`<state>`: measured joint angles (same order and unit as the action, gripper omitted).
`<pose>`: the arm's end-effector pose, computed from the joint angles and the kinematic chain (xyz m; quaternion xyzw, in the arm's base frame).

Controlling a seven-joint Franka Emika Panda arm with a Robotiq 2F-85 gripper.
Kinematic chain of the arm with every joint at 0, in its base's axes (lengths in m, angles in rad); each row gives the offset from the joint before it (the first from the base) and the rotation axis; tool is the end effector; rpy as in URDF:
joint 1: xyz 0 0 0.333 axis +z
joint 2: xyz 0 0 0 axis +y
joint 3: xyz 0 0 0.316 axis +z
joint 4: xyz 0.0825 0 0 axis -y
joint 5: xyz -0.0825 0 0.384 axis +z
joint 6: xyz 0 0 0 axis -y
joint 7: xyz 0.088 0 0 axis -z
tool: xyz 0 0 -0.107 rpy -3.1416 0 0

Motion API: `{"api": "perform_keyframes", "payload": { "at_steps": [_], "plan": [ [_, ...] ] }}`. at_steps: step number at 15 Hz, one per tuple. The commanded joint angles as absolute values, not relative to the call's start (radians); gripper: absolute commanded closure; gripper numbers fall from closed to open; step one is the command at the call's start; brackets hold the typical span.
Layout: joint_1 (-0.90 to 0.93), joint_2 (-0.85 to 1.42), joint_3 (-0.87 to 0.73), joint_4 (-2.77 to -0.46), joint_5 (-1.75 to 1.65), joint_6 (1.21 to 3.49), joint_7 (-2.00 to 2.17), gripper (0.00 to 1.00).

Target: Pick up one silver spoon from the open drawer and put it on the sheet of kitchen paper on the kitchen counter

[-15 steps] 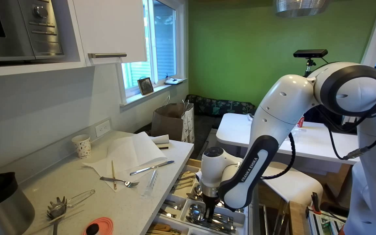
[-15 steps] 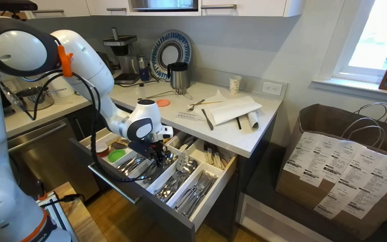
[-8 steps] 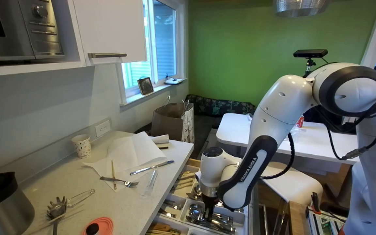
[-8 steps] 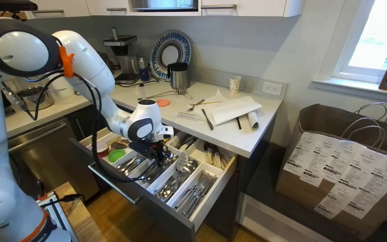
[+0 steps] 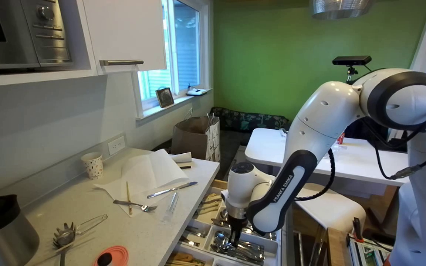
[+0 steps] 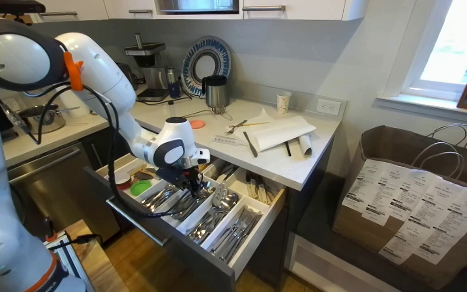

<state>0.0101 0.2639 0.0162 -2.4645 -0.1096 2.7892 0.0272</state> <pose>0.4856 0.0181 0.1965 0.9981 0.0500 0.0309 0.0175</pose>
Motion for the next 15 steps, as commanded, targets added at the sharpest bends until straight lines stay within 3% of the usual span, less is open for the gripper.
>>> {"api": "perform_keyframes", "payload": {
  "at_steps": [1, 15],
  "plan": [
    [0.018, 0.205, 0.007, -2.511, -0.103, 2.8, 0.018, 0.98],
    [0.052, 0.257, -0.046, -2.494, -0.203, 2.785, 0.079, 0.98]
  ]
}}
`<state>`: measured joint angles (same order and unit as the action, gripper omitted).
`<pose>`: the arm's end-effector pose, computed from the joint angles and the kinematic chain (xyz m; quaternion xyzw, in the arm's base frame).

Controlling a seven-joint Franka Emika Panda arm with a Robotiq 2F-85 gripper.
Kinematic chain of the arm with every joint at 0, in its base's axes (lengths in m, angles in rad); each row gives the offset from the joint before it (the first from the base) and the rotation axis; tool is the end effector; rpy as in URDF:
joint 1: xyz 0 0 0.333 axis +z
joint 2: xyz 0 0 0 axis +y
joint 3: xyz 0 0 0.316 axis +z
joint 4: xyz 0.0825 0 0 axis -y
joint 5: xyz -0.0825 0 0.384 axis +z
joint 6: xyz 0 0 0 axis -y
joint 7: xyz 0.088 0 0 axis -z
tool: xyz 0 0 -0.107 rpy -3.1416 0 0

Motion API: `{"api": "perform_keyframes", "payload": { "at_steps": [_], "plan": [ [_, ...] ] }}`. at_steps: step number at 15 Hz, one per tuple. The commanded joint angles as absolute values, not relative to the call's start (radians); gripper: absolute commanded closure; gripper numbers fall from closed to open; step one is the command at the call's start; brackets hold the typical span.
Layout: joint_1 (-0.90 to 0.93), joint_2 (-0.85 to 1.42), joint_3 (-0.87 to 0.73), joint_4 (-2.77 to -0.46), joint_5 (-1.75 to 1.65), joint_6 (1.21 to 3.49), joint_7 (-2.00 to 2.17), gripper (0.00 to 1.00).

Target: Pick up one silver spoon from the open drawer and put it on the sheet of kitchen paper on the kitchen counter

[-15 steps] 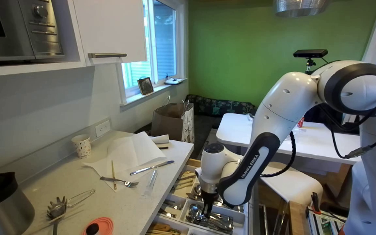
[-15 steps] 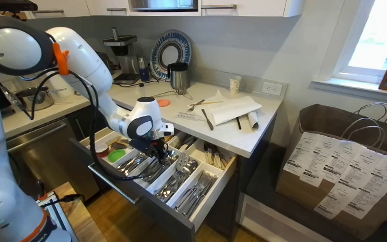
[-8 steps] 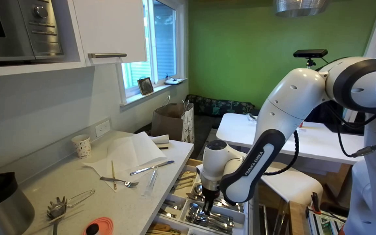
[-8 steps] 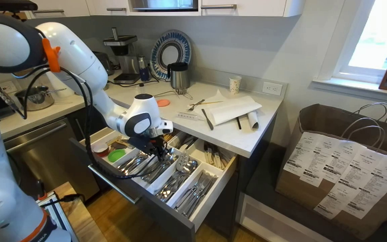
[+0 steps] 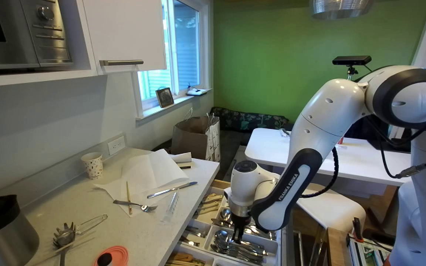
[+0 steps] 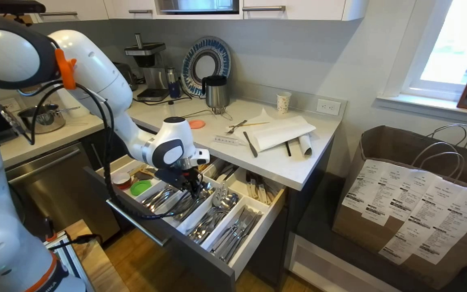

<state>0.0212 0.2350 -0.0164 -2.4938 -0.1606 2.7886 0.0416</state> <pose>0.4771 0.0093 0.2007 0.9975 0.0563 0.0304 0.0312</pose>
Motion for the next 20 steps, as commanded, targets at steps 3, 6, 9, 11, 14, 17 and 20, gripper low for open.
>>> {"api": "perform_keyframes", "payload": {
  "at_steps": [3, 6, 9, 11, 14, 17, 20],
  "plan": [
    [0.071, 0.28, -0.061, -2.488, -0.225, 2.78, 0.097, 0.98],
    [0.086, 0.286, -0.069, -2.484, -0.23, 2.779, 0.106, 0.96],
    [0.09, 0.282, -0.07, -2.484, -0.227, 2.779, 0.104, 0.91],
    [0.09, 0.278, -0.067, -2.486, -0.222, 2.778, 0.099, 0.9],
    [0.093, 0.278, -0.067, -2.486, -0.223, 2.777, 0.1, 0.9],
    [0.094, 0.279, -0.068, -2.485, -0.224, 2.777, 0.1, 1.0],
    [0.098, 0.273, -0.072, -2.491, -0.229, 2.781, 0.104, 0.98]
  ]
}}
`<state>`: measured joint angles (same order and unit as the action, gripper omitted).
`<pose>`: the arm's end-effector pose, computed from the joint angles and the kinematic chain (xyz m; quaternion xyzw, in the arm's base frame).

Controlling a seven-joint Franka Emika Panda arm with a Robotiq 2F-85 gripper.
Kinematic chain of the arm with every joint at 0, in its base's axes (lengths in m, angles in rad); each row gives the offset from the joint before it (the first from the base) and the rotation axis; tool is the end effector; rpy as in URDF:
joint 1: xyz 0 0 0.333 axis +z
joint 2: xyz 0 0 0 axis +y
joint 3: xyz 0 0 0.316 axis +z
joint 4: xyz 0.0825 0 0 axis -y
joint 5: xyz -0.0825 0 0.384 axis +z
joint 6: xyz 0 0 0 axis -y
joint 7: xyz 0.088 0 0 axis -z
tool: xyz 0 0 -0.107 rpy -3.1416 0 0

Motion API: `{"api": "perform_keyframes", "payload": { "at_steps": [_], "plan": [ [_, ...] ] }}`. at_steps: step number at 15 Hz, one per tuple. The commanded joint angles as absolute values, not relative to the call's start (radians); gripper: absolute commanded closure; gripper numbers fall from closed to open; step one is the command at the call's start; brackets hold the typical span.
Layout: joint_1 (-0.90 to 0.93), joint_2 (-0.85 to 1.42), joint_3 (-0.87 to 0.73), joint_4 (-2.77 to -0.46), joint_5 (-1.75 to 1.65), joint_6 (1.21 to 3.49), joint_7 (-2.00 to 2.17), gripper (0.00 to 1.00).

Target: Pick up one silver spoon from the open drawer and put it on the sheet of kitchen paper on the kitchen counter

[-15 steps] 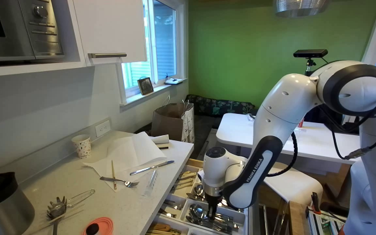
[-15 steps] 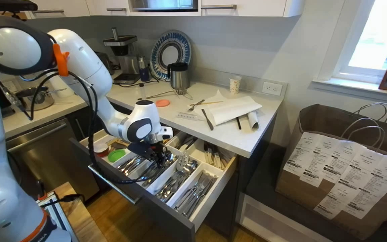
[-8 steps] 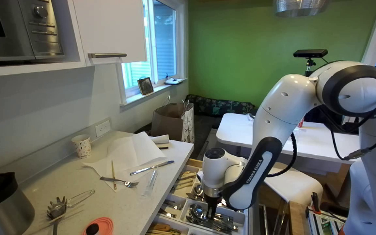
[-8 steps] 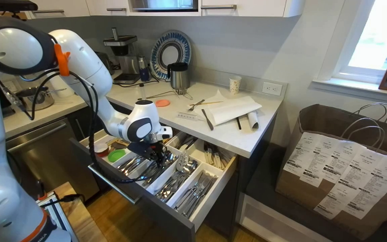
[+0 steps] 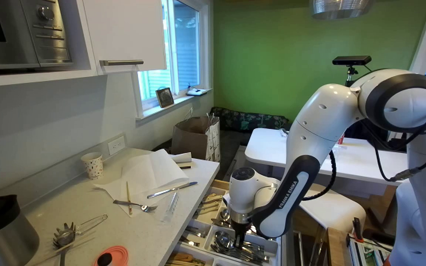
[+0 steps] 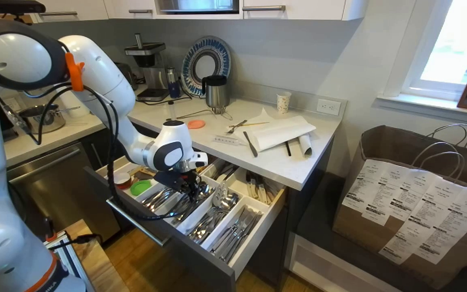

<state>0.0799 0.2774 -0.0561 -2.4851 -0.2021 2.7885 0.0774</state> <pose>0.4743 0.0192 0.1832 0.9966 0.0687 0.0147 0.0431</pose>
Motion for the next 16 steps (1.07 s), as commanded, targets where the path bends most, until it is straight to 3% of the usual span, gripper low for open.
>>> {"api": "perform_keyframes", "payload": {
  "at_steps": [1, 16],
  "plan": [
    [0.099, 0.269, -0.074, -2.493, -0.232, 2.784, 0.107, 0.98],
    [0.088, 0.05, -0.073, -2.561, -0.316, 2.743, 0.091, 0.98]
  ]
}}
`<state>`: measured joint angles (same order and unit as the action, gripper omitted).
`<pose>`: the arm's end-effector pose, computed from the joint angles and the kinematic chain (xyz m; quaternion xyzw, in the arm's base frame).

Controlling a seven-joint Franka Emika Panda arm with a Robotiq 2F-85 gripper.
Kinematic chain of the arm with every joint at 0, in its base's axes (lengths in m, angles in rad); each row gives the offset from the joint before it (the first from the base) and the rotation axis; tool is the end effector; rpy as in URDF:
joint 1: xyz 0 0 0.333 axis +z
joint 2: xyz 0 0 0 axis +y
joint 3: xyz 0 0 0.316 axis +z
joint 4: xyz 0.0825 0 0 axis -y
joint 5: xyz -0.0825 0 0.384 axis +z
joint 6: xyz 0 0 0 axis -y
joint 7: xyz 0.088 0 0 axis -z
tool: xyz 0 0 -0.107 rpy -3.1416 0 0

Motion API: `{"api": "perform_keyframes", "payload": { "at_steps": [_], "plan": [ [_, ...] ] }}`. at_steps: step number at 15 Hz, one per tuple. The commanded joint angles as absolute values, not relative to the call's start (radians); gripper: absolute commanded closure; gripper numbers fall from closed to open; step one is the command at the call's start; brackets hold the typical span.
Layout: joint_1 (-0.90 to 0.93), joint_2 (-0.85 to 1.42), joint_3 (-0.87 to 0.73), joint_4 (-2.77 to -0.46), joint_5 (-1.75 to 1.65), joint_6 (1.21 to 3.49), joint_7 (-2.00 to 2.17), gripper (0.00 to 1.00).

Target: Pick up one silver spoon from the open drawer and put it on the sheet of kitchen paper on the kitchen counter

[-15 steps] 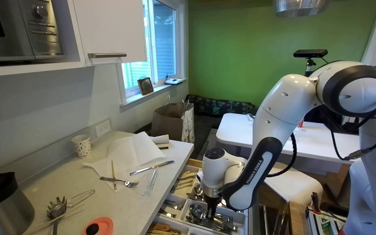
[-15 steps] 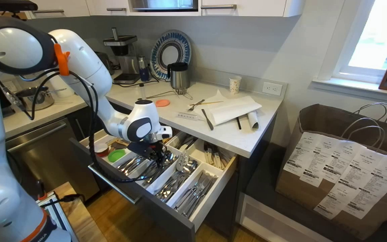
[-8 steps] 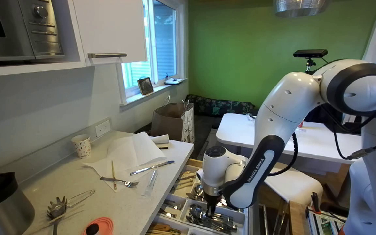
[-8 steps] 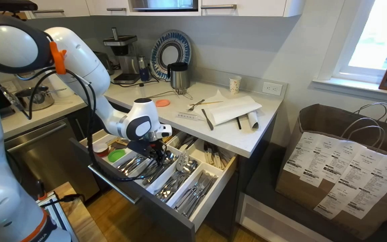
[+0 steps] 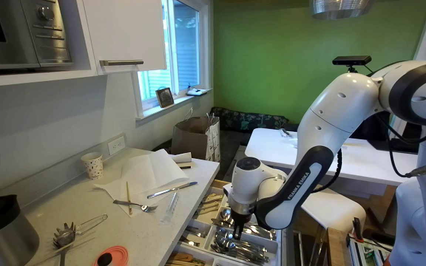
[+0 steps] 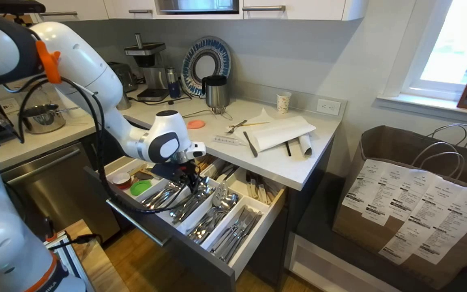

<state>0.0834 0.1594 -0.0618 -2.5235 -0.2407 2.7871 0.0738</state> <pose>0.4728 0.0204 0.2263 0.9937 0.0850 0.0538 0.0498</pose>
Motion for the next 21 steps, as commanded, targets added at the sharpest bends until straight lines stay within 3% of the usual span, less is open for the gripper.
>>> {"api": "perform_keyframes", "payload": {
  "at_steps": [1, 10, 11, 17, 18, 21],
  "plan": [
    [0.085, 0.016, -0.069, -2.559, -0.338, 2.713, 0.097, 0.98],
    [0.068, -0.219, 0.006, -2.47, -0.21, 2.386, -0.007, 0.98],
    [0.055, -0.186, 0.019, -2.477, -0.254, 2.43, 0.041, 0.92],
    [0.057, -0.214, 0.02, -2.464, -0.22, 2.4, 0.009, 0.92],
    [0.064, -0.191, 0.038, -2.425, -0.236, 2.394, 0.03, 0.98],
    [0.087, -0.088, 0.099, -2.229, -0.216, 2.298, 0.12, 0.98]
  ]
}}
